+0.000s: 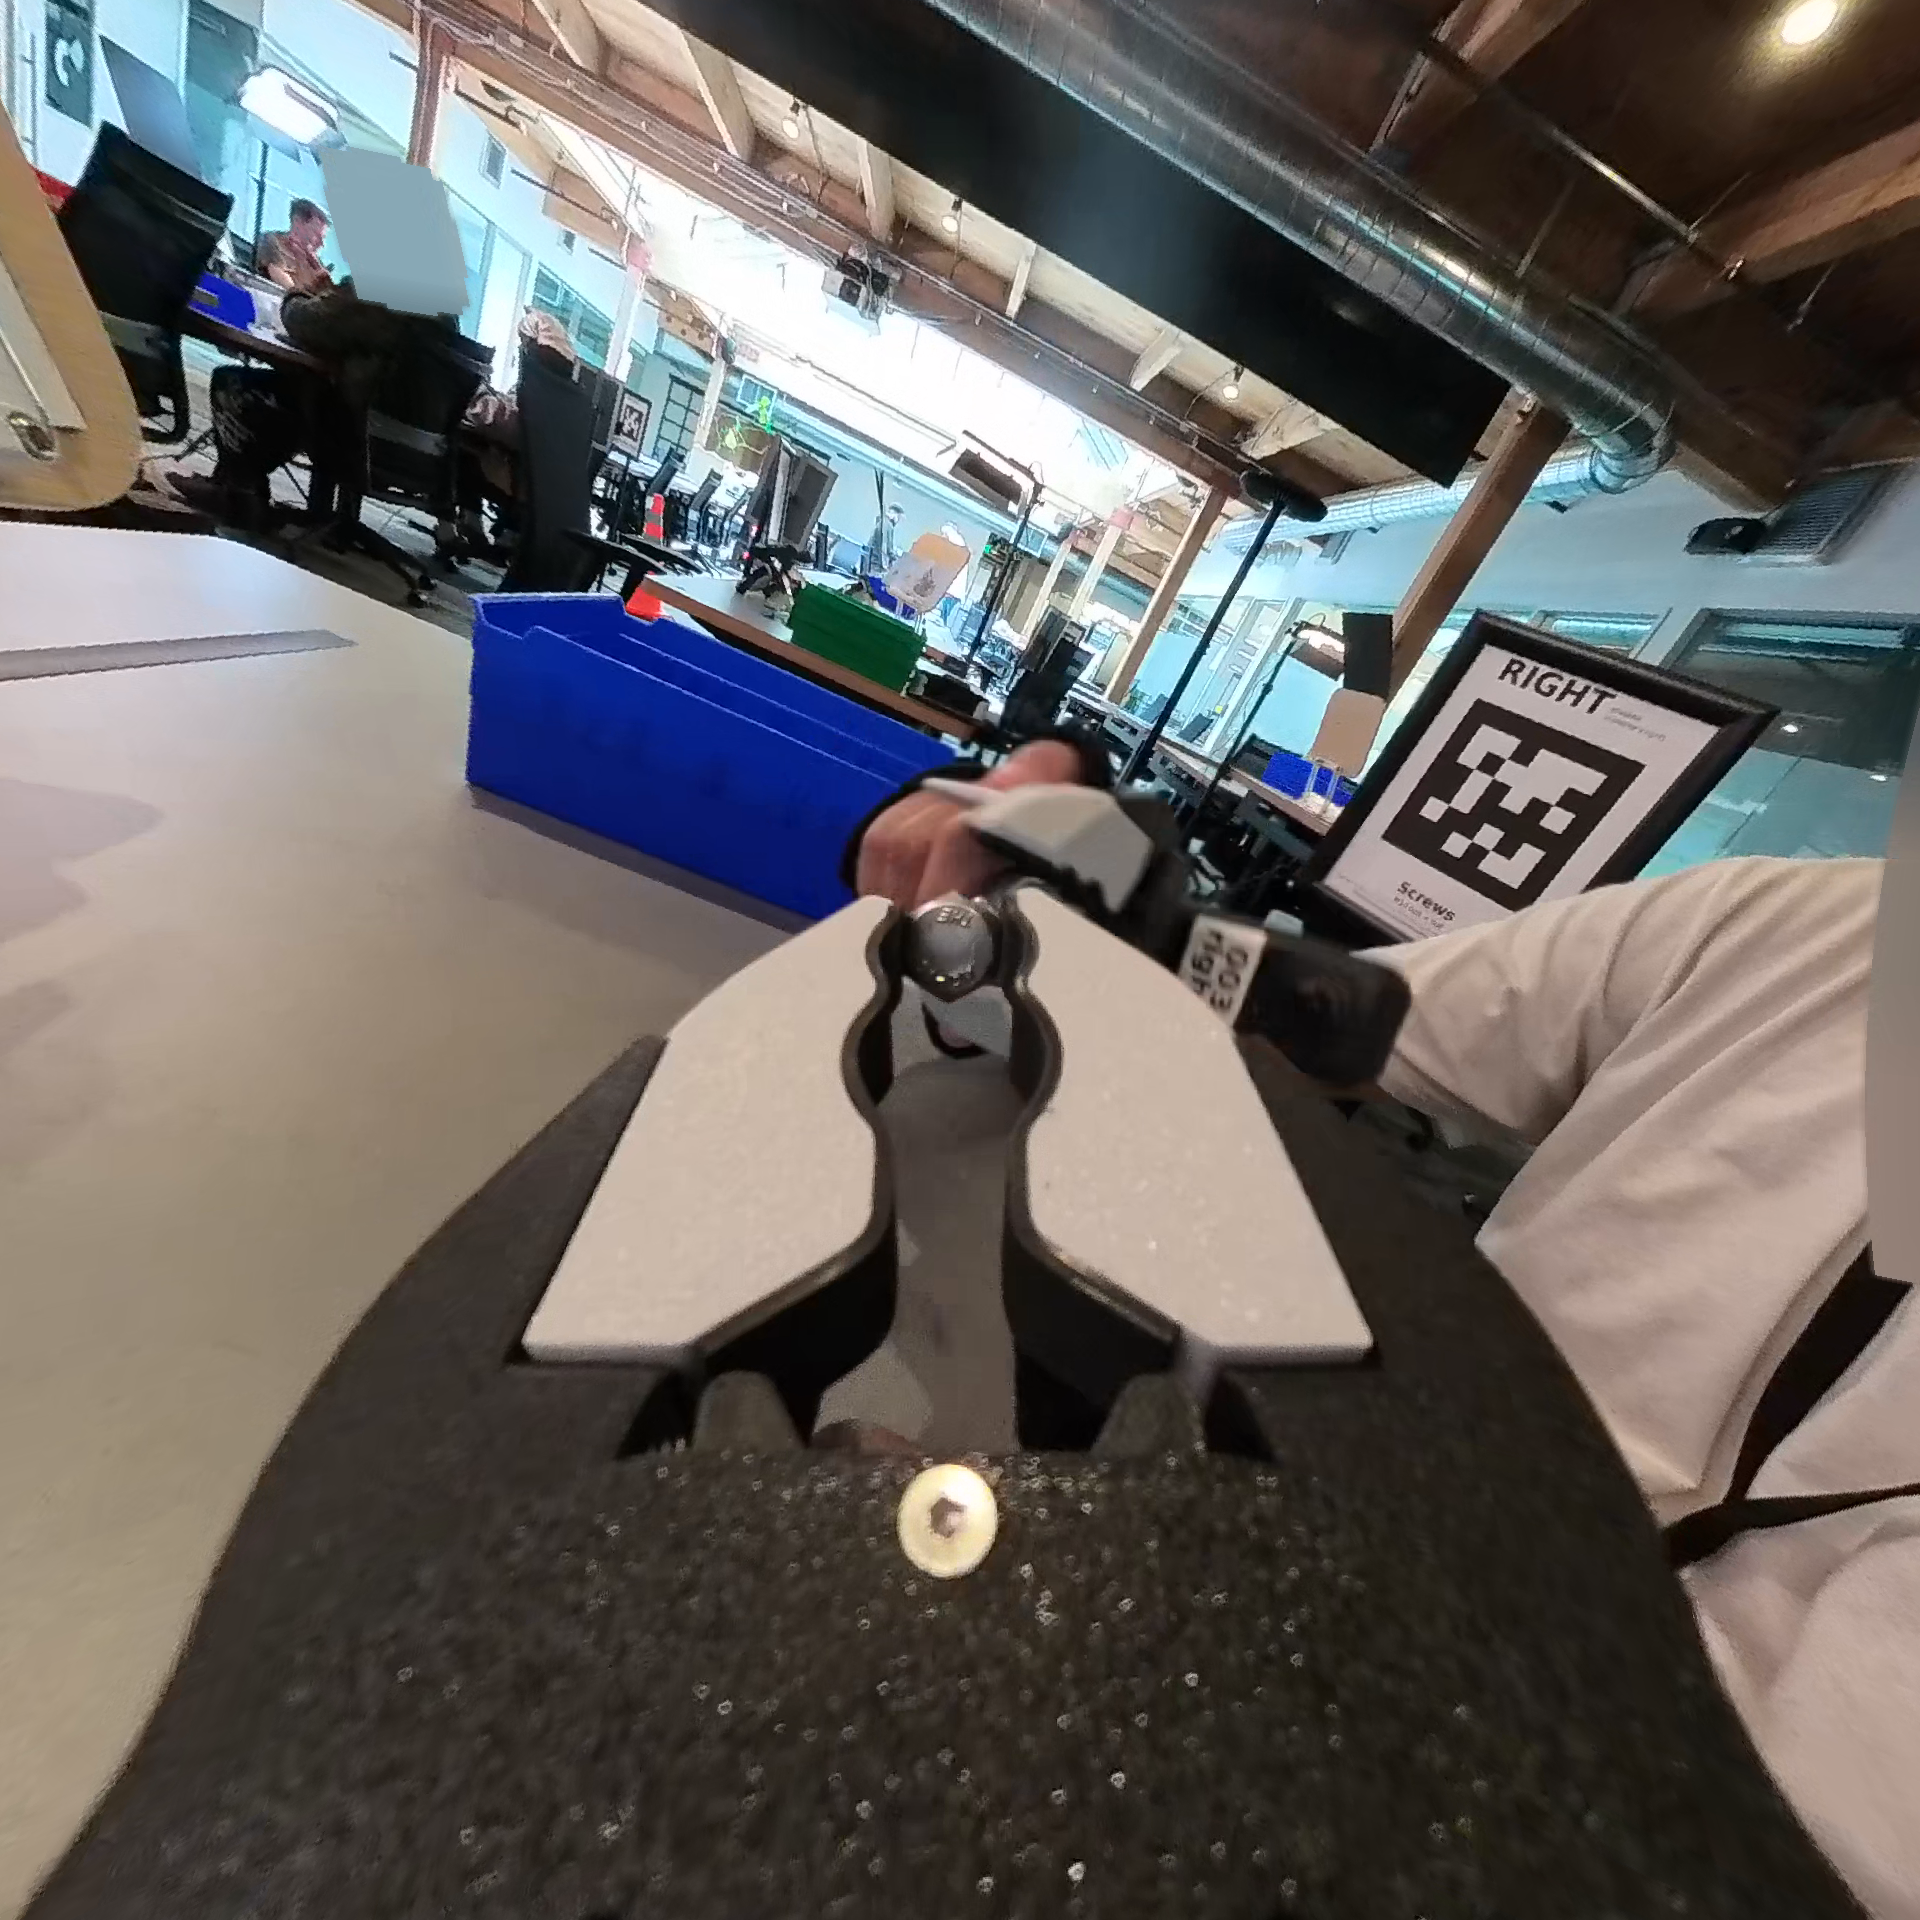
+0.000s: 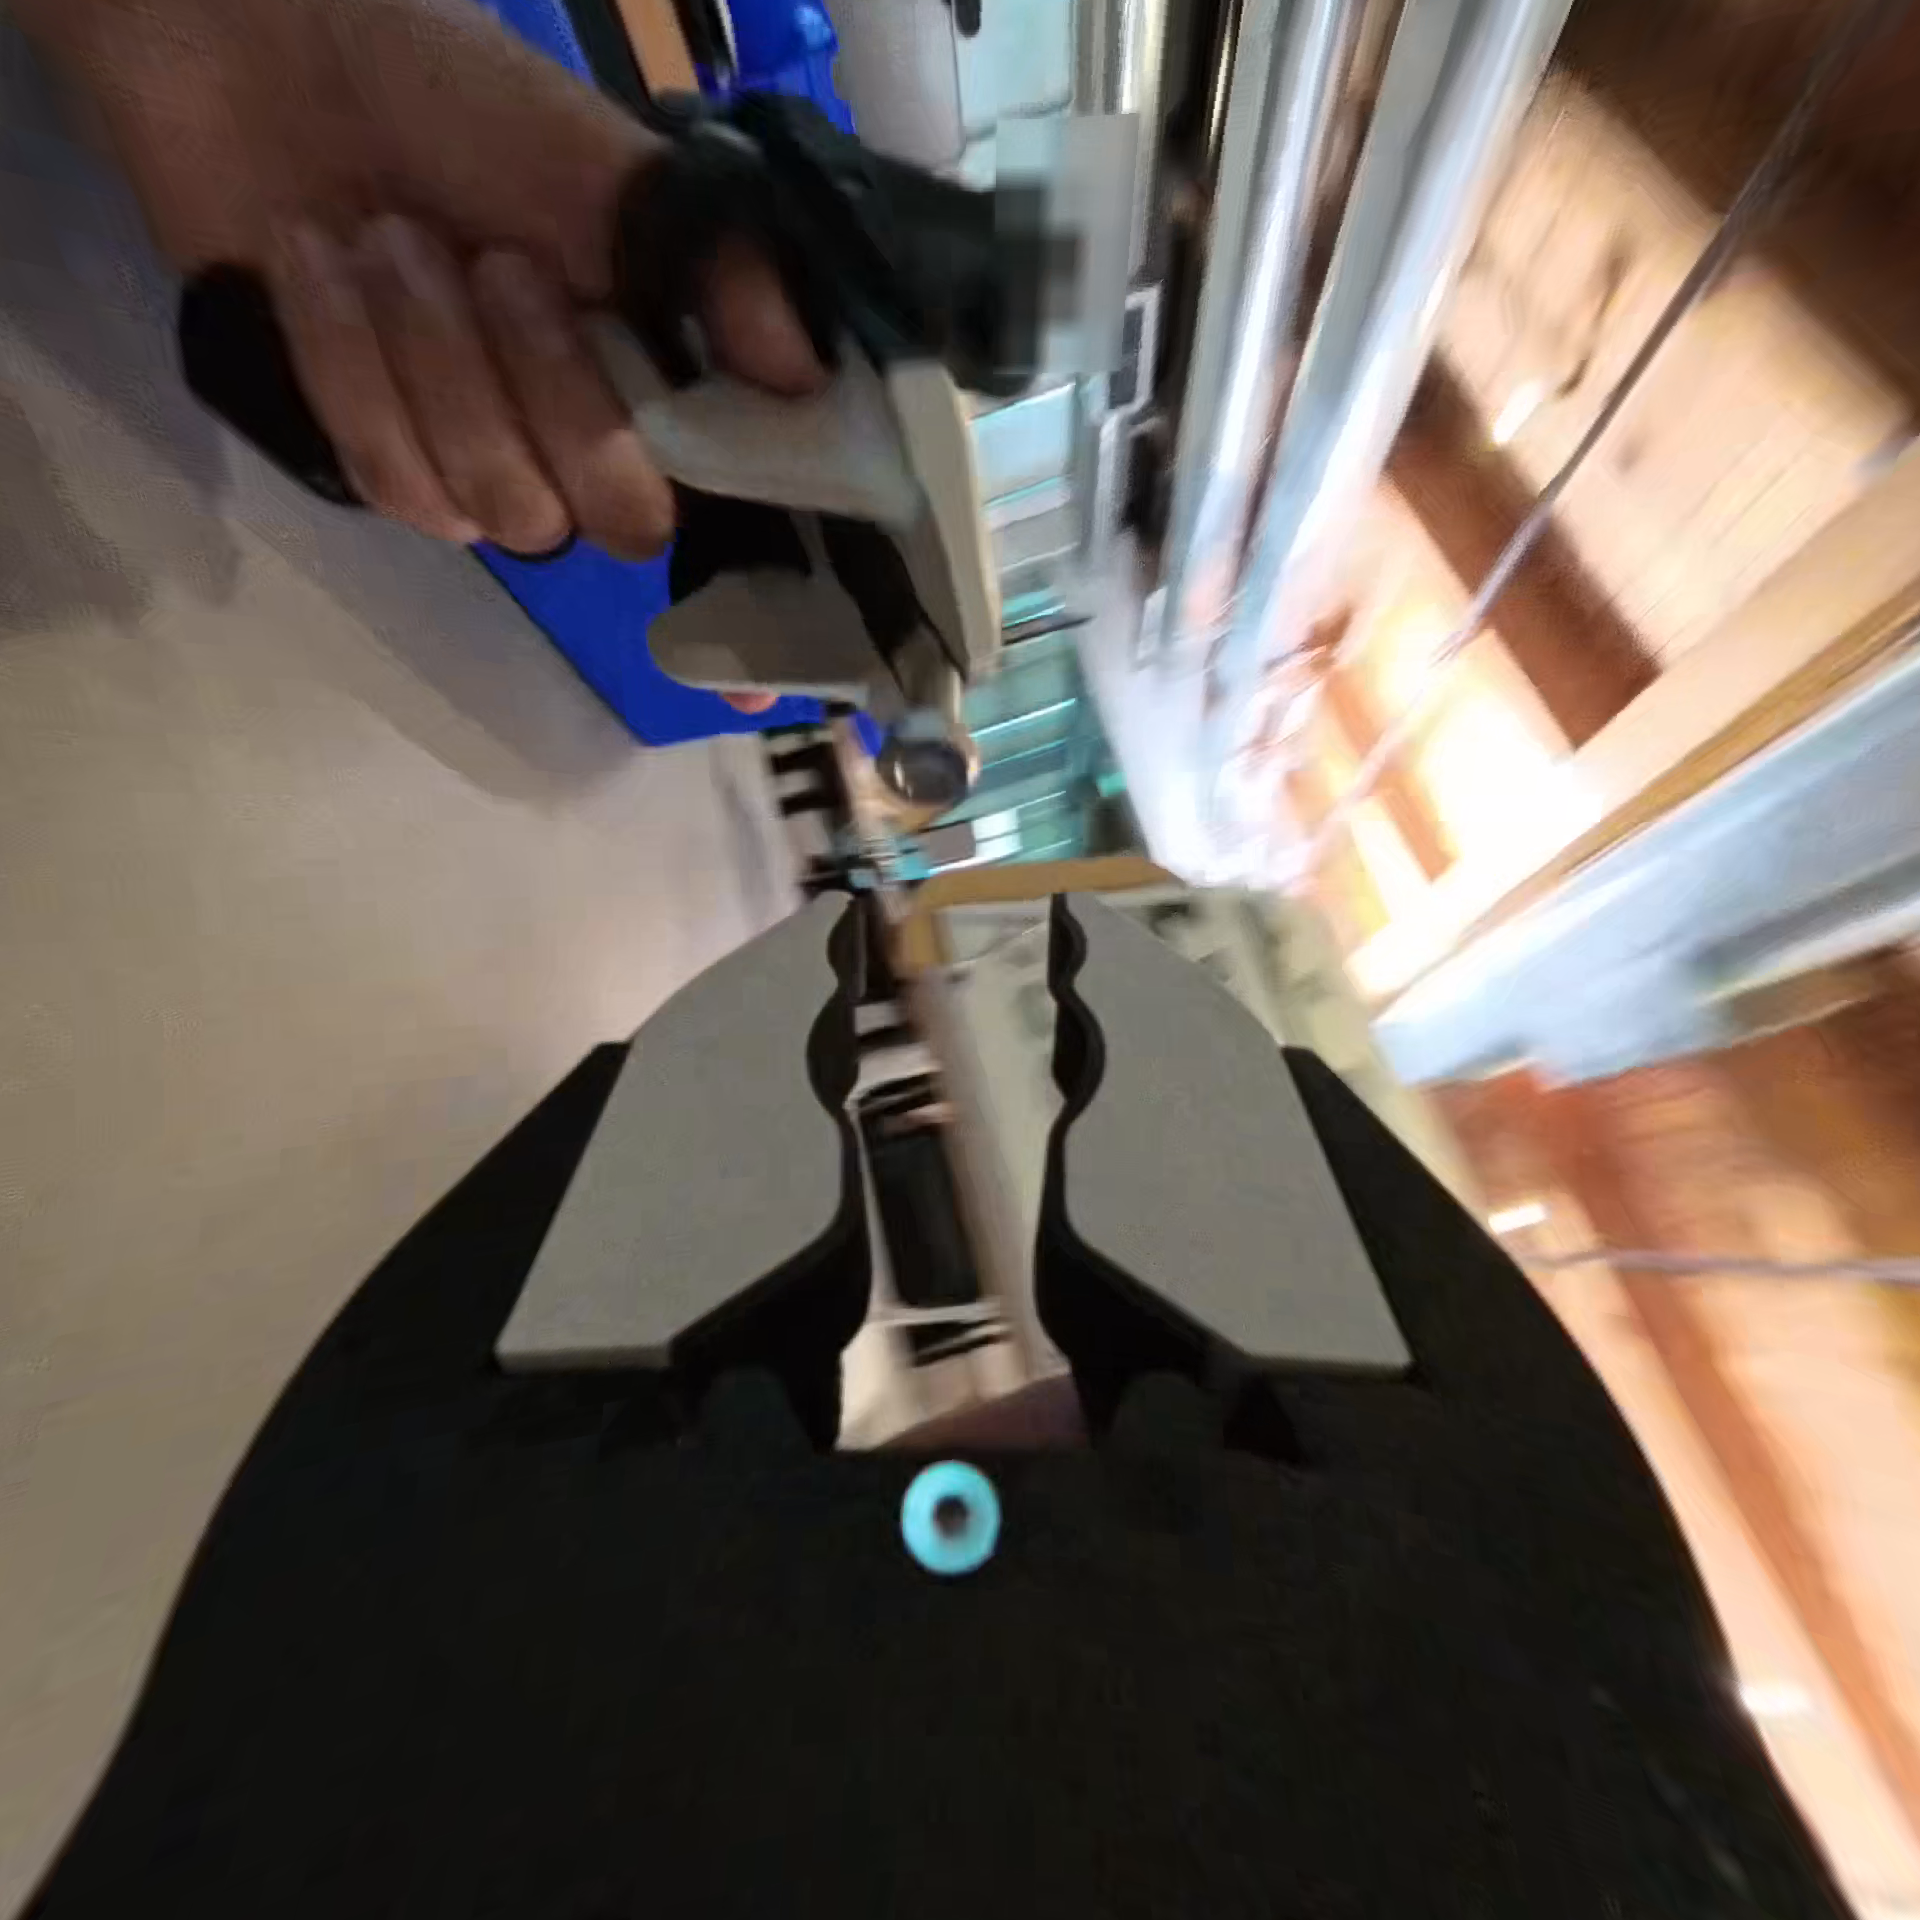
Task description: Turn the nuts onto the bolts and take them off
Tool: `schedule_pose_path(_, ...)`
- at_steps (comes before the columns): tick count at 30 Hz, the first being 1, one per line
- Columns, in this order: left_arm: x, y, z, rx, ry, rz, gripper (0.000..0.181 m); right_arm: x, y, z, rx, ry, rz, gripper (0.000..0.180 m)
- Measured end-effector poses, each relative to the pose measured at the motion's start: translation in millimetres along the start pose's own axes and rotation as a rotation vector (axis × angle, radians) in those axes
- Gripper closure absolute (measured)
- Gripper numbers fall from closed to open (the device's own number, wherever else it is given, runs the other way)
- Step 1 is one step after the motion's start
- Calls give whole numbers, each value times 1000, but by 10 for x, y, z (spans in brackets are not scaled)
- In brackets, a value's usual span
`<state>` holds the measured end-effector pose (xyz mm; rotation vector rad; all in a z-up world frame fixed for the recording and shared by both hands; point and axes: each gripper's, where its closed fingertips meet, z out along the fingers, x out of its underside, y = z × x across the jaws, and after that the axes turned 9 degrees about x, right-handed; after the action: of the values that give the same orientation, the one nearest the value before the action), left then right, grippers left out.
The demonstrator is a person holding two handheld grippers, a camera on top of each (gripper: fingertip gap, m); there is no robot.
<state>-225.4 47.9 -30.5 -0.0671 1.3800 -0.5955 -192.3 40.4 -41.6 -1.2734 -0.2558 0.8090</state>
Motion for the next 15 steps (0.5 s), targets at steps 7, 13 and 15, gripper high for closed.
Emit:
schedule_pose_path(7,135,-52,107,62,32,-55,164,-177,126,1,17,-45,-152,144)
schedule_pose_path(13,196,-58,146,56,62,-39,164,-182,143,-7,-22,-38,-49,161)
schedule_pose_path(15,193,-73,157,41,79,0,164,-188,143,-15,-98,-31,151,161)
